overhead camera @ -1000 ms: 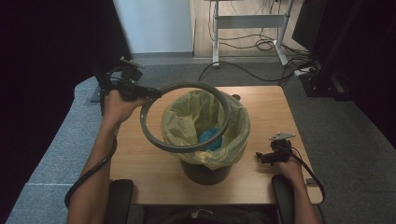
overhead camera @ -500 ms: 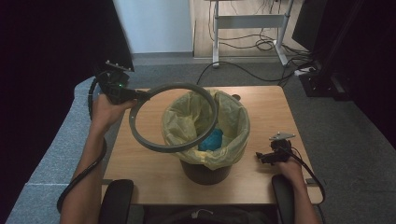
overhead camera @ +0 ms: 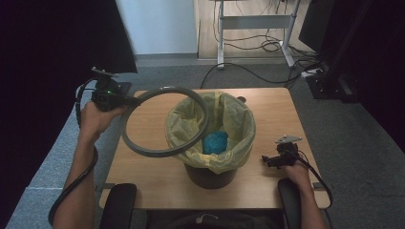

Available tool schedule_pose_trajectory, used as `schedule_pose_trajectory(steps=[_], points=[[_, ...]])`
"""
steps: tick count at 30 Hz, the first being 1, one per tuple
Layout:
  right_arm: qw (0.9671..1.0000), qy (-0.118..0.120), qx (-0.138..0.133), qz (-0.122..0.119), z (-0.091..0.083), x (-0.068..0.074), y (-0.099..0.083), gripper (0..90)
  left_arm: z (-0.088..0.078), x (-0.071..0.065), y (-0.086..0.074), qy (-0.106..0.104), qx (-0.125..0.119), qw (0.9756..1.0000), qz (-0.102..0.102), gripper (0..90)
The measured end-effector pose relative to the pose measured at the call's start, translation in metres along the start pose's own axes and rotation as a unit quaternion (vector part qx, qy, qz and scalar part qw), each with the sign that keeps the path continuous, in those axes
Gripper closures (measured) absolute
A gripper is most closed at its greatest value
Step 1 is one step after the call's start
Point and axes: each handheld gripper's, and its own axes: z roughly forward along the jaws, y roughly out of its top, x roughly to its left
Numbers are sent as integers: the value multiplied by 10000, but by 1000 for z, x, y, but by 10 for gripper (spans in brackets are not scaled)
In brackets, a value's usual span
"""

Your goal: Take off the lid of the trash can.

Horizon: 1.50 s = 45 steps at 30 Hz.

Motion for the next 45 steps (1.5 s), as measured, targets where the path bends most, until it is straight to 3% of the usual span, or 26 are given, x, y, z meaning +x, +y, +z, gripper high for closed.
schedule_pose_trajectory(steps=[33,45], points=[[10000,0,0,3,0,0,0,0,-42,49,-46,293,-253,9974,-609,758],[10000,0,0,3,0,0,0,0,-58,58,-56,452,-343,9959,-708,759]])
